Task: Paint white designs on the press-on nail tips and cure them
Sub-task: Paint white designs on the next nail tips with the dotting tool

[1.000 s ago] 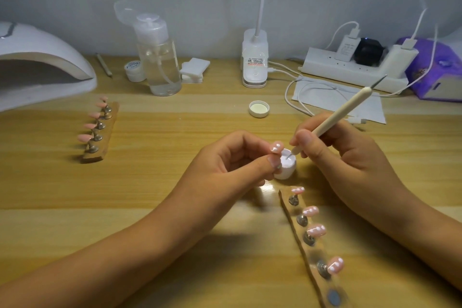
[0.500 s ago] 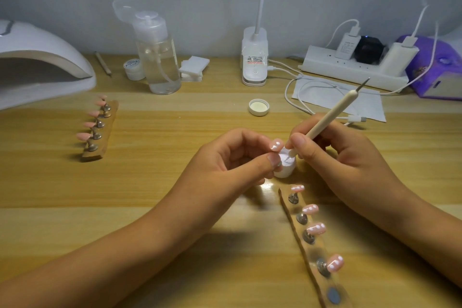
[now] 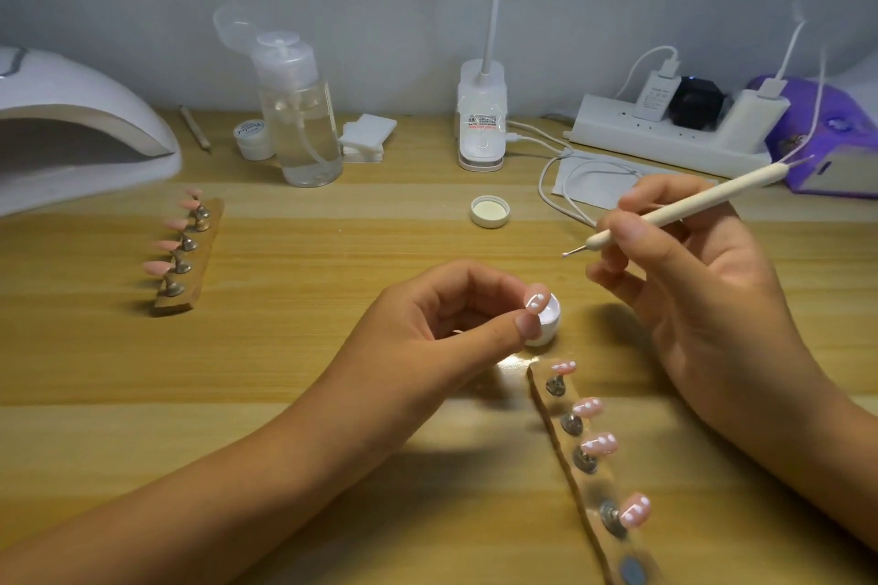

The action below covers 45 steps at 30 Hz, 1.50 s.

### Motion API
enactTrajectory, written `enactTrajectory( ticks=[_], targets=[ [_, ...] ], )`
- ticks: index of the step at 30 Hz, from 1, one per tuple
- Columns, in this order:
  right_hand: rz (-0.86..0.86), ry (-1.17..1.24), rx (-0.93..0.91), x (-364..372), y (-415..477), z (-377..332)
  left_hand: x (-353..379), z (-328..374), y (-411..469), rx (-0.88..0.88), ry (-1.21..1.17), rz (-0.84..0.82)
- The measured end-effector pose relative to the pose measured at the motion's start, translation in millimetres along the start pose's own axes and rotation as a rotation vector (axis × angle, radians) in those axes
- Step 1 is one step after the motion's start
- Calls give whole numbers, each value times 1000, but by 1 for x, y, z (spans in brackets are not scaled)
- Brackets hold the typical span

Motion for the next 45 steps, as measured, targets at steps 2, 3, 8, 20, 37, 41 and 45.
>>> enactTrajectory(
  ticks=[2, 3, 8, 20, 37, 41, 45],
  targets=[
    [-28, 86, 41, 2, 0, 3, 0, -1, 0, -4, 2, -8],
    [-51, 115, 58, 4, 0, 3, -1, -1, 0, -6, 3, -8],
    [-142, 219, 95, 17, -2, 3, 0, -2, 1, -14, 24, -15],
    [-92, 193, 114, 21, -4, 1, 1, -1, 0, -28, 12, 9],
    [-116, 184, 142, 24, -6, -1, 3, -1, 0, -31, 57, -8],
    [-109, 190, 151, 25, -6, 0, 2, -1, -1, -33, 44, -11],
    [-113, 178, 163, 25, -7, 0, 3, -1, -1, -36, 35, -12]
  ],
)
Point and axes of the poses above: each hand's wrist, its own y-axis towards the middle knuckle, its own x-axis out of the palm, z = x × y, the point moved 7 cm from there along y, towards the middle knuckle, and after that the axes turned 8 degrees about -x, right-handed, at the moved point
